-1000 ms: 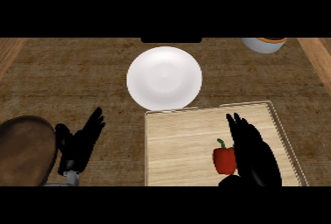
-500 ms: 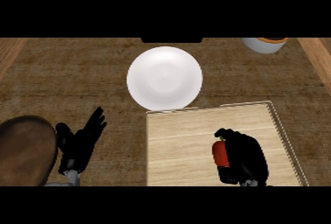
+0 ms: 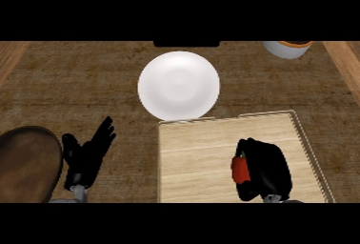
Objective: Pick the bell pepper from the tray and place it in the plate
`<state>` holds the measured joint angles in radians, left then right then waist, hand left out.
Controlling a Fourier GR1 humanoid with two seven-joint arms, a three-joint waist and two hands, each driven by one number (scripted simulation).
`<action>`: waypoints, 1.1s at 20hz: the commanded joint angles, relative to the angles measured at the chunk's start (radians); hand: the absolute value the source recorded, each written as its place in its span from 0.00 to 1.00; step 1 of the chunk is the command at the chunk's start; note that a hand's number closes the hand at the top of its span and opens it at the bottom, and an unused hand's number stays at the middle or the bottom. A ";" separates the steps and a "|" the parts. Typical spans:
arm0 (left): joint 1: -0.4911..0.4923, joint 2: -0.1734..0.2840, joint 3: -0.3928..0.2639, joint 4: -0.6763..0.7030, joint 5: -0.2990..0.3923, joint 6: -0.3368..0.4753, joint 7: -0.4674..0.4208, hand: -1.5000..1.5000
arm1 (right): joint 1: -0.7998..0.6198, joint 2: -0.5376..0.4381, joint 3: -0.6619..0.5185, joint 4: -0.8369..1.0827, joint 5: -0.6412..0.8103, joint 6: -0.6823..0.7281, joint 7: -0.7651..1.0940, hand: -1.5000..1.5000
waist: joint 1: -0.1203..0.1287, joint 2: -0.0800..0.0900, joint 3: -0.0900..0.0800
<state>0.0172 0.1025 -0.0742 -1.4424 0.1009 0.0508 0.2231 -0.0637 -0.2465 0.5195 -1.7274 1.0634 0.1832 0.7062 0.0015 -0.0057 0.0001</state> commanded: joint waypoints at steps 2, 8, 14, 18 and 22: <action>-0.015 0.022 0.030 0.039 0.022 -0.039 -0.017 0.50 | -0.036 0.099 0.084 -0.010 0.106 -0.121 0.001 1.00 | 0.000 0.006 0.000; -0.053 -0.011 -0.038 0.018 -0.008 -0.038 0.006 0.50 | -0.249 0.243 0.380 0.072 0.072 -0.281 0.206 1.00 | 0.113 0.020 0.000; -0.034 -0.036 -0.067 0.036 -0.030 -0.020 0.008 0.50 | -0.407 0.246 0.461 0.119 0.167 -0.532 0.404 1.00 | 0.102 0.009 -0.001; -0.060 -0.027 -0.043 0.031 -0.022 -0.015 0.014 0.50 | -0.474 0.246 0.417 0.145 0.184 -0.661 0.507 1.00 | 0.095 0.011 -0.001; -0.071 -0.019 -0.036 0.043 -0.020 -0.021 0.021 0.50 | -0.507 0.246 0.374 0.191 0.190 -0.778 0.550 1.00 | 0.093 0.017 0.000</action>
<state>-0.0422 0.0790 -0.1186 -1.4147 0.0799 0.0303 0.2408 -0.5247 -0.0099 0.9135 -1.5777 1.2443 -0.4218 1.0742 0.0972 0.0057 0.0010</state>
